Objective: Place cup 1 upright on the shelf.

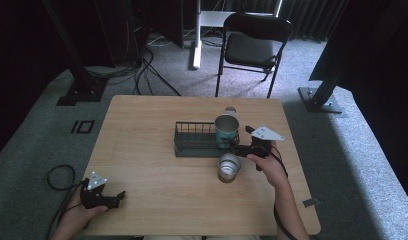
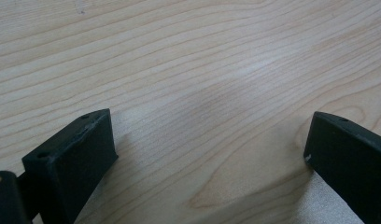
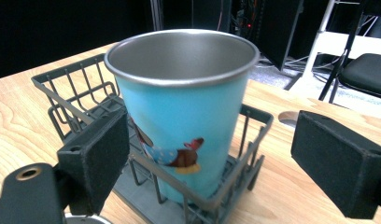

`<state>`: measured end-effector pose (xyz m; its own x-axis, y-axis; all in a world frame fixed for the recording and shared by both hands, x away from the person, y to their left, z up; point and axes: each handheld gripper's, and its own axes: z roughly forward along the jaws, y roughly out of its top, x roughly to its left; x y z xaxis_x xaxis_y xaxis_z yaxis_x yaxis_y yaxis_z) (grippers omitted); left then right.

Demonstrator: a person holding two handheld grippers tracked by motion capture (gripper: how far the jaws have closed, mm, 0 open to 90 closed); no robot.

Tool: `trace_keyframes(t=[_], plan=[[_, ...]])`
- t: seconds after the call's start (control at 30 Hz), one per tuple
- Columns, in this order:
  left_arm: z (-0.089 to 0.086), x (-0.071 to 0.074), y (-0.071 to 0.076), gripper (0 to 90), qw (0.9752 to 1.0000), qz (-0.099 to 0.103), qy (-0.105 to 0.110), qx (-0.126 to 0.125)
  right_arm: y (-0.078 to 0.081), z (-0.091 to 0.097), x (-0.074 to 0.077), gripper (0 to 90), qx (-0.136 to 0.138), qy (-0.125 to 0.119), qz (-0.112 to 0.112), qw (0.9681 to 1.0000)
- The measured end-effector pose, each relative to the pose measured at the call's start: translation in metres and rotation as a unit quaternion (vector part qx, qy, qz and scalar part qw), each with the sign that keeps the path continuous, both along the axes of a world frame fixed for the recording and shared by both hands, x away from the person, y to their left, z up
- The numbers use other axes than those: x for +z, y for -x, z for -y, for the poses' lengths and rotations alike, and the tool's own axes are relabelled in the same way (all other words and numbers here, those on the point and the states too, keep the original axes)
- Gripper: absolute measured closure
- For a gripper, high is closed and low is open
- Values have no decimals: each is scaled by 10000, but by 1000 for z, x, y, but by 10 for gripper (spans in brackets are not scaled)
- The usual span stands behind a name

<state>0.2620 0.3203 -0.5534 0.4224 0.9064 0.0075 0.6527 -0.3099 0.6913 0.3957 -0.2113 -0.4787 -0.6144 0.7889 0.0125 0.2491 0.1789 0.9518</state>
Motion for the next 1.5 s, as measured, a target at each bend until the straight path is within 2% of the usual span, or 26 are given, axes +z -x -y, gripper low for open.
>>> trace_keyframes(t=[0.37, 0.63, 1.1, 1.5], plan=[[0, 0, 0, 25, 10000, 2, 0, 1, 11, 21, -9, 114, -170, 6, -40, 9998], [0, 0, 0, 25, 10000, 3, 3, 4, 24, 44, -24, 114, -357, 43, -130, 9993], [0, 0, 0, 25, 10000, 1, 1, 3, 44, 68, -43, 114, -583, 92, -341, 9977], [0, 0, 0, 25, 10000, 6, -6, -5, 64, 84, -53, 116, -771, 103, -407, 9961]])
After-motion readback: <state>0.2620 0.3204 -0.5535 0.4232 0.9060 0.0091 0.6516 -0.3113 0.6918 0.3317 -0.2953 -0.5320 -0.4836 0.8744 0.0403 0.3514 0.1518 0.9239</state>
